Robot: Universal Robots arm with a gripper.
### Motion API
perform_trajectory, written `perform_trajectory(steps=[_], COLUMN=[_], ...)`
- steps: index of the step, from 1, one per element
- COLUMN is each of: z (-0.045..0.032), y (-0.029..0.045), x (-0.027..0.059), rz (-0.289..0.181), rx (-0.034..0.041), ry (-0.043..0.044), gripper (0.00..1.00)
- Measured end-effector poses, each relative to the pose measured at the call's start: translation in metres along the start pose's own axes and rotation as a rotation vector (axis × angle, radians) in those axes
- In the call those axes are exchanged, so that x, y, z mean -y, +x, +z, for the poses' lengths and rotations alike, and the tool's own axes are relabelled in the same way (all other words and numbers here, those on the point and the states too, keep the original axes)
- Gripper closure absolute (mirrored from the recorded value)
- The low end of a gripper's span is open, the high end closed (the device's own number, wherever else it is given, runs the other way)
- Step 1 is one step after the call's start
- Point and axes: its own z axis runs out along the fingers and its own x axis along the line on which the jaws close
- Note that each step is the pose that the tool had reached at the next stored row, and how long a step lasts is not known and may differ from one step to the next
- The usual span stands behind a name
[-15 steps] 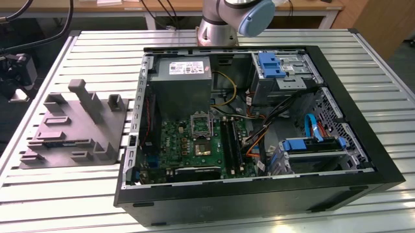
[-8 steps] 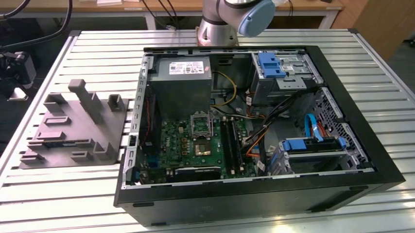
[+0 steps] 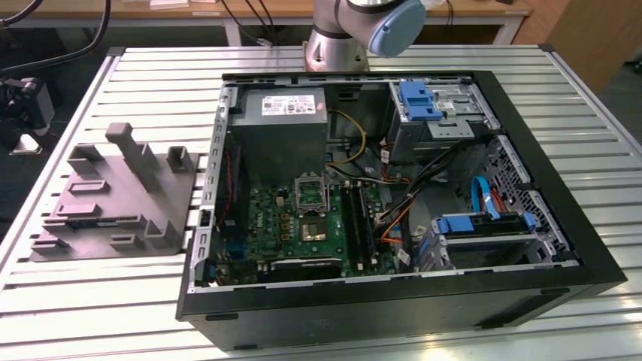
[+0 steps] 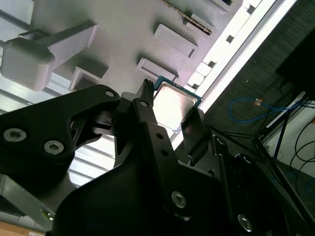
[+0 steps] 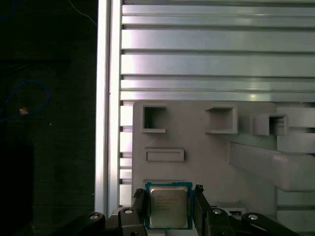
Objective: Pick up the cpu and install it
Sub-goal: 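Pick up the cpu and move it towards the insertion slot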
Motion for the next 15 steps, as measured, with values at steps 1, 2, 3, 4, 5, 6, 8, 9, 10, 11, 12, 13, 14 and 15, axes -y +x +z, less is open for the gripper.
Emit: perform_trajectory(steps=[1, 2, 3, 4, 5, 6, 8, 9, 10, 11, 12, 13, 14, 15], z=[-0.0002, -0.0003, -0.0004, -0.0005, -0.0007, -0.0010, -0.0016, -0.0020, -0.0028, -0.0039, -0.0049, -0.0057, -0.0062, -0.0067], y=[0.0000, 0.0000, 0.0000, 0.0000, 0.0000, 0.0000, 0.0000, 0.0000, 0.0000, 0.0000, 0.0000, 0.0000, 0.0000, 0.0000], x=[0.0000, 0.0000, 0.0000, 0.0000, 0.0000, 0.0000, -0.0001, -0.0001, -0.0001, -0.0002, -0.0002, -0.0002, -0.0003, -0.0003], rz=[0.000, 0.000, 0.000, 0.000, 0.000, 0.000, 0.000, 0.000, 0.000, 0.000, 0.000, 0.000, 0.000, 0.000], rx=[-0.0001, -0.0001, 0.0000, -0.0001, -0.0001, -0.0002, -0.0003, -0.0003, -0.0001, -0.0001, -0.0001, -0.0001, 0.0000, -0.0002], ry=[0.0001, 0.0000, 0.0001, 0.0000, 0.0001, 0.0001, 0.0002, 0.0002, 0.0001, 0.0001, 0.0001, 0.0001, 0.0000, 0.0001], gripper=[0.53, 0.53, 0.53, 0.53, 0.53, 0.53, 0.53, 0.53, 0.53, 0.53, 0.53, 0.53, 0.53, 0.53])
